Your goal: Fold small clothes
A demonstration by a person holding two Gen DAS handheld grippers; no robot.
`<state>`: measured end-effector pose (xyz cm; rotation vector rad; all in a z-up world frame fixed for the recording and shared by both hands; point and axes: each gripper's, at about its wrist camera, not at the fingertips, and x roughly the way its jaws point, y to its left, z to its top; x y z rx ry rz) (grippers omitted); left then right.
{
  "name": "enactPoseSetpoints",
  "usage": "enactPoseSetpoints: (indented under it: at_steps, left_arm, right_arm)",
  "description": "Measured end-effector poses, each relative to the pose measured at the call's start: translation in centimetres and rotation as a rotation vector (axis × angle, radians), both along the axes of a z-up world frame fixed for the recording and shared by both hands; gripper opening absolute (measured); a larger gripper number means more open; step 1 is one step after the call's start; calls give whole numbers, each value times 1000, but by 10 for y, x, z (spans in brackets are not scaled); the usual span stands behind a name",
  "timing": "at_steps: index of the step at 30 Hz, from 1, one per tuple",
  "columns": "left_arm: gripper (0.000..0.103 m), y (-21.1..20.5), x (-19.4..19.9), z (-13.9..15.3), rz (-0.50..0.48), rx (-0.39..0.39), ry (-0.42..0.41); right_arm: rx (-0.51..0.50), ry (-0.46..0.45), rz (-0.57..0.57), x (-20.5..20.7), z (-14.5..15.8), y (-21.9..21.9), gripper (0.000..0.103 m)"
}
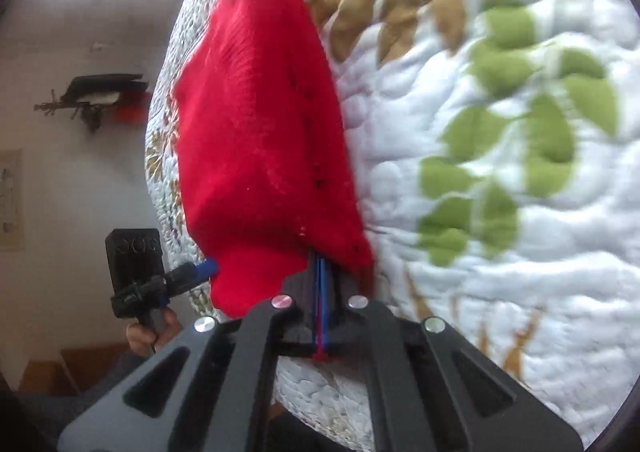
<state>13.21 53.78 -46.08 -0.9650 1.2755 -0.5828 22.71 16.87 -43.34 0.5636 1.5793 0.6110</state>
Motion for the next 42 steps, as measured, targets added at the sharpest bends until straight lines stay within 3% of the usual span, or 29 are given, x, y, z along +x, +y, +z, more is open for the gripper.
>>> enactPoseSetpoints:
  at_steps: [3, 5, 7, 8, 10, 12, 13, 14, 15, 17, 18, 19, 20, 22, 24, 29, 33, 36, 42]
  left_arm:
    - [41, -4, -4, 23, -9, -65, -52]
    - [49, -1, -14, 28, -17, -60, -51]
    - [49, 0, -16, 13, -25, -34, 1]
    - [49, 1, -17, 2, -27, -24, 27]
    - [49, 4, -20, -13, -12, -29, 65]
    - [51, 3, -25, -5, 0, -16, 70]
    - [57, 3, -29, 0, 8, -13, 71]
    - [66, 3, -34, 6, 21, -2, 75]
    - [71, 2, -42, 17, 34, 41, 97]
    - [76, -4, -63, 53, 34, 164, 106]
    - [81, -12, -70, 74, 15, 257, 99]
    - [93, -16, -76, 92, 6, 327, 90]
    - [97, -25, -88, 124, 0, 429, 65]
    - [97, -42, -104, 177, 1, 607, 22]
    - [98, -57, -121, 227, 32, 727, -14]
    - [99, -85, -149, 338, 172, 773, -130]
    - [99, -104, -162, 388, 232, 812, -166]
    - [99, -112, -176, 412, 256, 788, -174]
    - [99, -119, -193, 425, 224, 781, -196]
  right_arm:
    - [22, -43, 24, -10, 30, 6, 6]
    - [16, -41, 63, -21, 33, 17, 6]
    - [-10, -9, 104, -30, 19, 24, 6]
    - [-36, 3, 111, -31, 11, 25, 0]
    - [-57, 36, 63, -30, -4, 13, 0]
    - [-75, 25, 35, -28, 5, 6, 0]
    - [-96, 5, 37, -29, 14, 2, 3]
    - [-118, -13, 36, -30, 24, 0, 13]
    - [-160, -45, 40, -34, 41, -6, 18]
    - [-241, -134, 71, -43, 83, -7, 46]
    - [-297, -187, 88, -48, 105, -6, 57]
    - [-360, -248, 104, -58, 132, -5, 77]
    - [-393, -288, 110, -65, 150, -2, 86]
    - [-448, -379, 117, -86, 202, 1, 91]
    - [-479, -425, 121, -100, 239, 7, 92]
    - [-477, -535, 116, -134, 326, 7, 97]
    - [-496, -584, 118, -156, 371, 6, 98]
    - [-523, -627, 102, -174, 397, 5, 98]
    - [-547, -700, 64, -209, 435, 16, 98]
